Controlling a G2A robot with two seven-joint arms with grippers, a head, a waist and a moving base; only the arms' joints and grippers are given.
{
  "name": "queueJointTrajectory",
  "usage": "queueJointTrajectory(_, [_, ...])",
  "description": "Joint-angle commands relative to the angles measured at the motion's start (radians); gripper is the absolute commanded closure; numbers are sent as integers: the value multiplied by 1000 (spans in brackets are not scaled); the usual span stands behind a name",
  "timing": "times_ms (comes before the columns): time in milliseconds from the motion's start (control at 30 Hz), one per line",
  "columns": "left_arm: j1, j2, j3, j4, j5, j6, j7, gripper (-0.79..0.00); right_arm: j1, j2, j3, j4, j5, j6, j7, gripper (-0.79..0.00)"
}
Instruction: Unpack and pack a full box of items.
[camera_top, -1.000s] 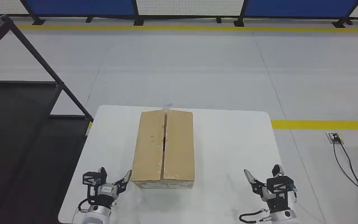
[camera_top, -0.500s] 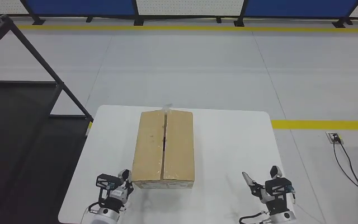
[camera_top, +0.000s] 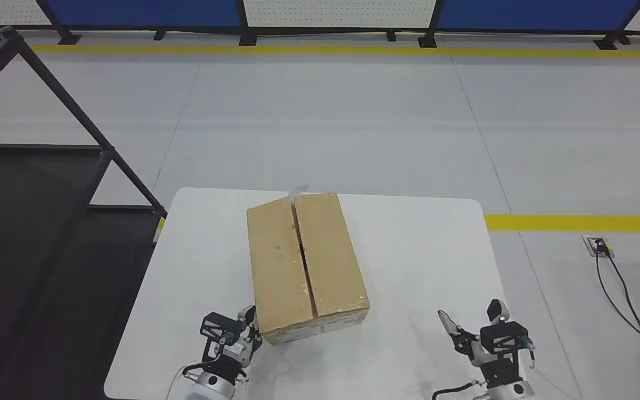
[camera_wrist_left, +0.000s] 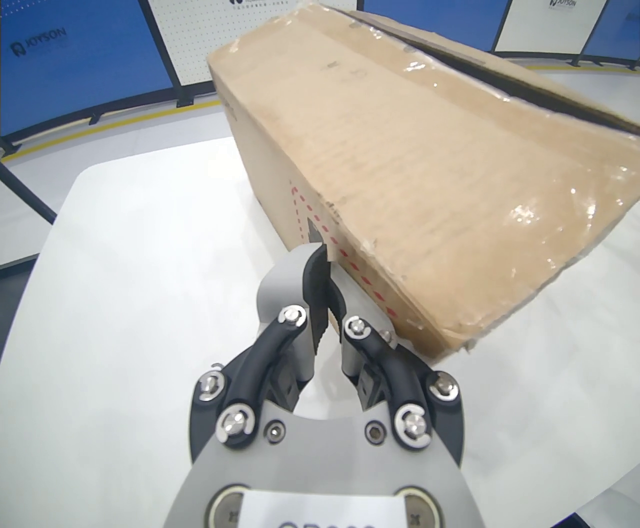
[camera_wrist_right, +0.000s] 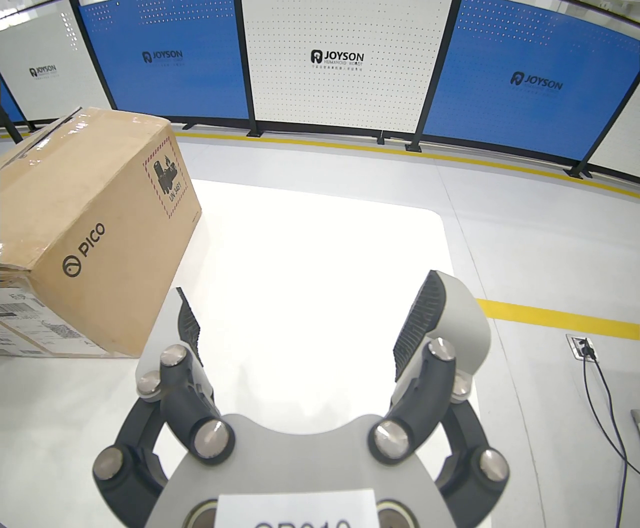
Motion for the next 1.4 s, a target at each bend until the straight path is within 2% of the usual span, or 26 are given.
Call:
queueJointTrajectory(0, [-8,-2,18,-4,14,-3,-4,0,-6,0,8,1,5,-3,-8,-785])
queueJointTrajectory(333, [-32,-12,101,-15,102,-31,-24,0,-37,-1,43,-6,15,-33,-43,-785])
queueJointTrajectory(567, [-38,-14,130,-17,138,-70,-3,0,-60,1,46,-41,-51,-83,-85,-785])
queueJointTrajectory(700, [-23,-14,88,-32,86,-38,25,0,-82,7,26,-82,-163,-146,-128,-785])
queueJointTrajectory(833, [-3,-11,7,-38,4,0,56,0,-109,15,-5,-133,-324,-216,-148,-785])
queueJointTrajectory(933, [9,-10,-61,-29,-74,27,78,0,-126,19,-31,-170,-449,-210,-134,-785])
queueJointTrajectory(1100, [14,-11,-143,-1,-186,58,87,0,-140,17,-53,-196,-494,-167,-117,-785])
queueJointTrajectory(1133, [15,-10,-150,2,-193,57,81,-785,-140,17,-53,-196,-494,-167,-117,-785])
queueJointTrajectory(1367, [15,-10,-150,2,-193,57,81,-785,-140,17,-53,-196,-494,-167,-117,-785])
